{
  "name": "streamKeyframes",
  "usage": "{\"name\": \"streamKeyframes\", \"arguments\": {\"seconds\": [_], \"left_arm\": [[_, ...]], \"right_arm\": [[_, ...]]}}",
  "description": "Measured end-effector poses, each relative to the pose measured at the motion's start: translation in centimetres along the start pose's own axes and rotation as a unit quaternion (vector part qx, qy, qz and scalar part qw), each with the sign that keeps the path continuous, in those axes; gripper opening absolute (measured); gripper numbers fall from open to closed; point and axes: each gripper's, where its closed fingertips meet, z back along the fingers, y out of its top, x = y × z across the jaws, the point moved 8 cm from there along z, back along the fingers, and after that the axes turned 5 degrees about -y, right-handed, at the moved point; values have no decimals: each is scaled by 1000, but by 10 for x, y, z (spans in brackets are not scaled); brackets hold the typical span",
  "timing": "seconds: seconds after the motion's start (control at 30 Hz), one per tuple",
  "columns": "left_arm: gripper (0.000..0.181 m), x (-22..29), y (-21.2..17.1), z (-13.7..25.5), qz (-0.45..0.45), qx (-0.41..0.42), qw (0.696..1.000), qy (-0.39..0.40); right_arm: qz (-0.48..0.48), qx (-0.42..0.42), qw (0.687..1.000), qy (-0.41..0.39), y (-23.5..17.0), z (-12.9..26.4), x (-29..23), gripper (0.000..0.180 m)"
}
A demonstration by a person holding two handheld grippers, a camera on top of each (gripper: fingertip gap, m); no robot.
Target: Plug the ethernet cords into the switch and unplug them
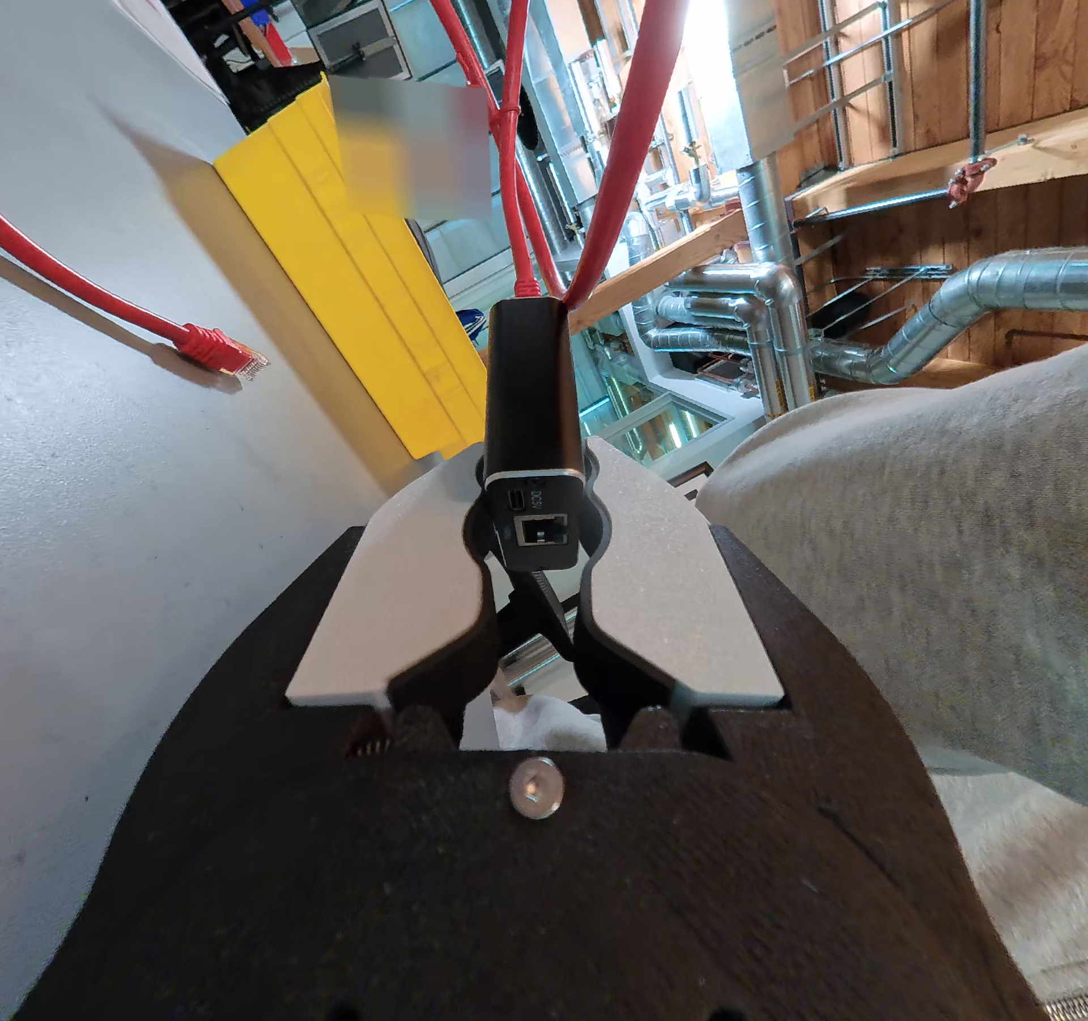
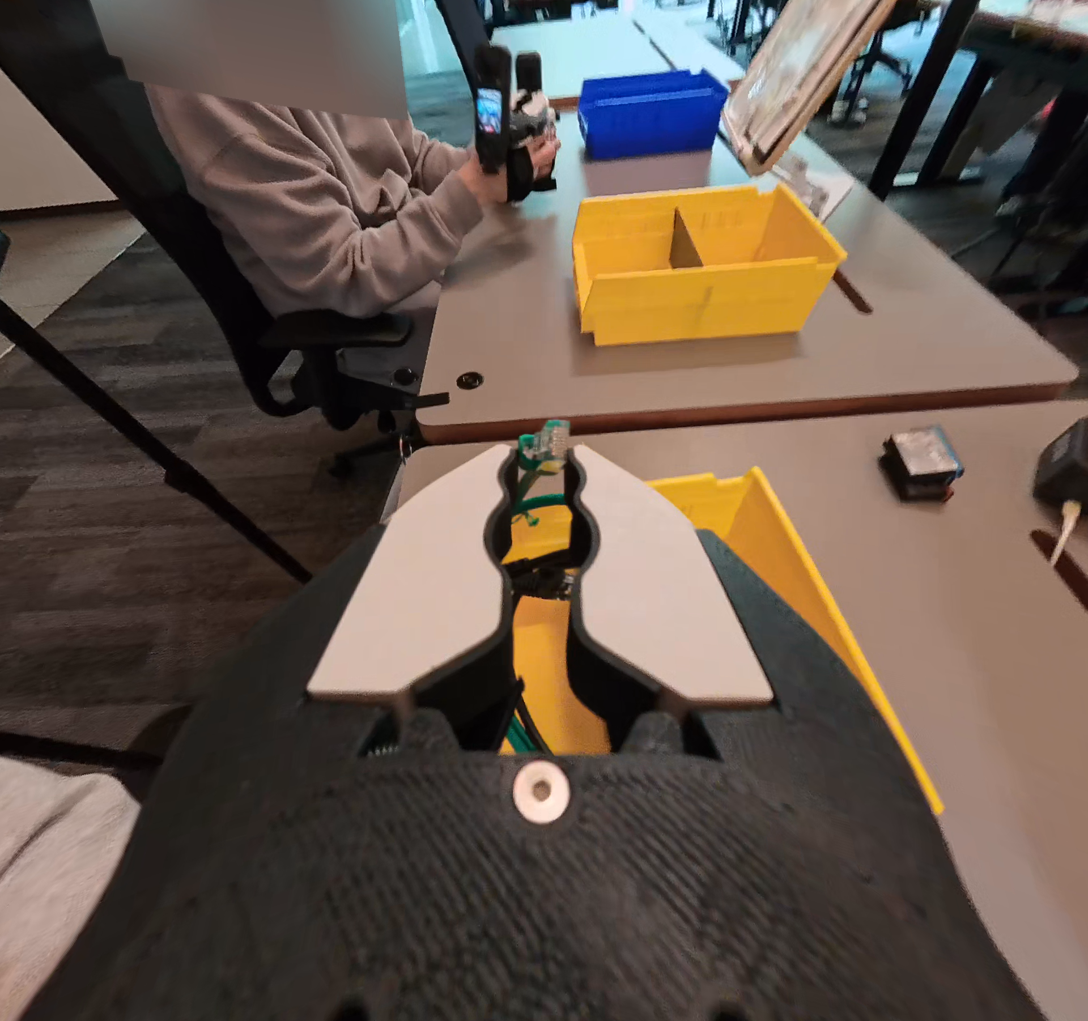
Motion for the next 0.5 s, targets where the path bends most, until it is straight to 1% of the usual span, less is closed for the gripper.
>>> {"name": "streamKeyframes", "arguments": {"seconds": [0.13,0.33,0.43,0.5], "left_arm": [[25,0,0,0,1,0,1000,-1],[25,0,0,0,1,0,1000,-1],[25,0,0,0,1,0,1000,0],[25,1,0,0,0,0,1000,0]], "right_arm": [[38,51,997,-32,11,1,0,14],[34,122,990,-65,32,7,7,14],[31,114,991,-65,33,3,13,15],[31,133,988,-69,34,6,17,15]]}}
